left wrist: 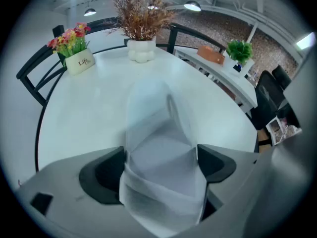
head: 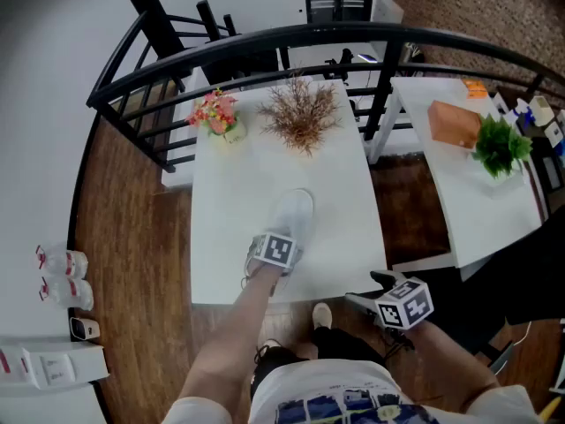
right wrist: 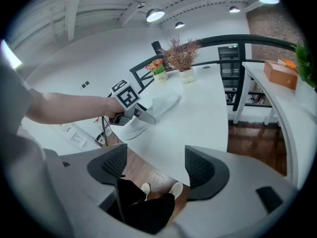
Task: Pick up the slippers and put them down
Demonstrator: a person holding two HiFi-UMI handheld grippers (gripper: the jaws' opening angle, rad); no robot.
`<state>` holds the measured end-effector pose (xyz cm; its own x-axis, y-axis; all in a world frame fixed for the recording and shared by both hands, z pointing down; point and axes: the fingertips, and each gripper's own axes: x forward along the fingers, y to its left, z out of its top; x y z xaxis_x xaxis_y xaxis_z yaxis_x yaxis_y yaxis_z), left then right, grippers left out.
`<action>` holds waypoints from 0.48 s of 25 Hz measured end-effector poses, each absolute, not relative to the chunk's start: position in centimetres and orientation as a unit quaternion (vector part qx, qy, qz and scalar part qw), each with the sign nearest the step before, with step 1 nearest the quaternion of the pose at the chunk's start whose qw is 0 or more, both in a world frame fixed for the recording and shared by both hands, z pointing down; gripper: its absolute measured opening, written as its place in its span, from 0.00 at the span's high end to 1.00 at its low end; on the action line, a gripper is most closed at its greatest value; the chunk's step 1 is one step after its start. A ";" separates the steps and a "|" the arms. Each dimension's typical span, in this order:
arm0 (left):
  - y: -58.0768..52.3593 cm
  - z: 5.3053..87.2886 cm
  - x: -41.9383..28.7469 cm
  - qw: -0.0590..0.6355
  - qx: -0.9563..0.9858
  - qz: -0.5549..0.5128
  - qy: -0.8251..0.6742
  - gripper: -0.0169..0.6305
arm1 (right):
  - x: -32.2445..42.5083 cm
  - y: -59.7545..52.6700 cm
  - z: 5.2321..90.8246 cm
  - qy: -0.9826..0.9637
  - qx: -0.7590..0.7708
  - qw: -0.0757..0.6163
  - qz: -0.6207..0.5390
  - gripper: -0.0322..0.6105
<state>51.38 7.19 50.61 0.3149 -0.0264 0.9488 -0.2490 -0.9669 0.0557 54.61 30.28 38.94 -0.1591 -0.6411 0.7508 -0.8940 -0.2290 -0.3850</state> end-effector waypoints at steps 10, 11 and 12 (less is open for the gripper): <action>8.0 48.6 49.7 0.081 0.821 0.562 -0.057 0.32 | 51.9 28.1 39.3 -0.633 0.601 0.129 0.470 0.35; 8.1 48.0 49.0 0.083 0.825 0.557 -0.058 0.32 | 51.5 27.7 39.4 -0.638 0.596 0.131 0.469 0.35; 8.0 47.4 48.0 0.087 0.827 0.552 -0.062 0.32 | 51.0 27.2 39.5 -0.644 0.591 0.134 0.467 0.35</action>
<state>48.03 7.99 47.35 0.3833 -0.0061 0.9236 -0.1979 -0.9773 0.0756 51.01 27.22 39.49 -0.2646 -0.6362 0.7247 -0.8864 -0.1355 -0.4426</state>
